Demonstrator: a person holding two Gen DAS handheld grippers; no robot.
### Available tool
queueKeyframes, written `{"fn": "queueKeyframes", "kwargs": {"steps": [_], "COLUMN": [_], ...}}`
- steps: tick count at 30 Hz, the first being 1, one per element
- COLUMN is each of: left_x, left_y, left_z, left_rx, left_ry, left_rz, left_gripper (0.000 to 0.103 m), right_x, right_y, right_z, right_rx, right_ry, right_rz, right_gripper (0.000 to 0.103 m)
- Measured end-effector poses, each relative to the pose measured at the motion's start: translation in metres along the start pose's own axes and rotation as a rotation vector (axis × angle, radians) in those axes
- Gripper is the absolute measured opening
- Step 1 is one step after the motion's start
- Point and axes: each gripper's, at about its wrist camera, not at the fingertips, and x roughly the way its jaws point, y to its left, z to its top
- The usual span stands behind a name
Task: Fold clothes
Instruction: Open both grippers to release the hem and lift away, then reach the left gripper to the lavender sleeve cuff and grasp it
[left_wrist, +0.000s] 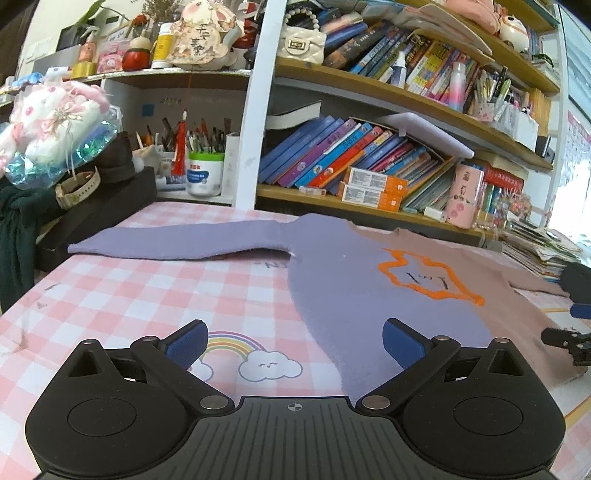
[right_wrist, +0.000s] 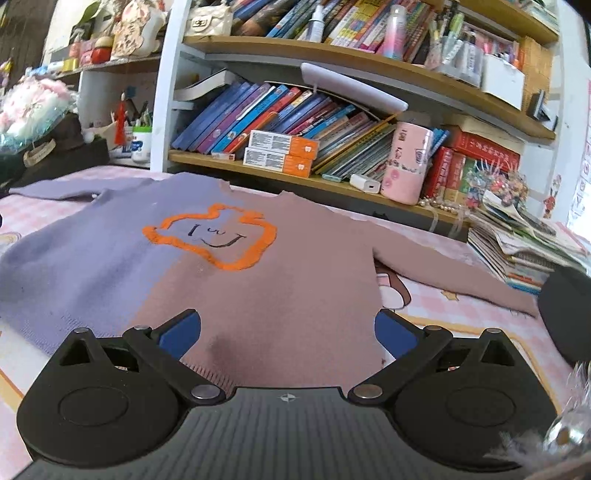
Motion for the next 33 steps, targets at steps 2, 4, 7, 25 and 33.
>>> {"fn": "queueKeyframes", "kwargs": {"steps": [2, 4, 7, 25, 33], "left_x": [0.0, 0.001, 0.003, 0.063, 0.102], "left_y": [0.001, 0.003, 0.007, 0.042, 0.111], "left_z": [0.003, 0.007, 0.014, 0.062, 0.084], "left_rx": [0.013, 0.024, 0.028, 0.061, -0.061], "left_ry": [-0.005, -0.01, -0.018, 0.017, 0.1], "left_rz": [0.009, 0.023, 0.04, 0.247, 0.44], "left_gripper": [0.102, 0.102, 0.102, 0.102, 0.1], "right_x": [0.004, 0.007, 0.012, 0.028, 0.03], "right_y": [0.0, -0.001, -0.004, -0.006, -0.017], "right_z": [0.004, 0.009, 0.014, 0.021, 0.021], "right_rx": [-0.018, -0.03, -0.033, -0.009, 0.059], "right_ry": [-0.005, -0.019, -0.034, -0.114, -0.109], "right_rz": [0.002, 0.003, 0.007, 0.129, 0.139], "right_gripper": [0.102, 0.102, 0.103, 0.103, 0.103]}}
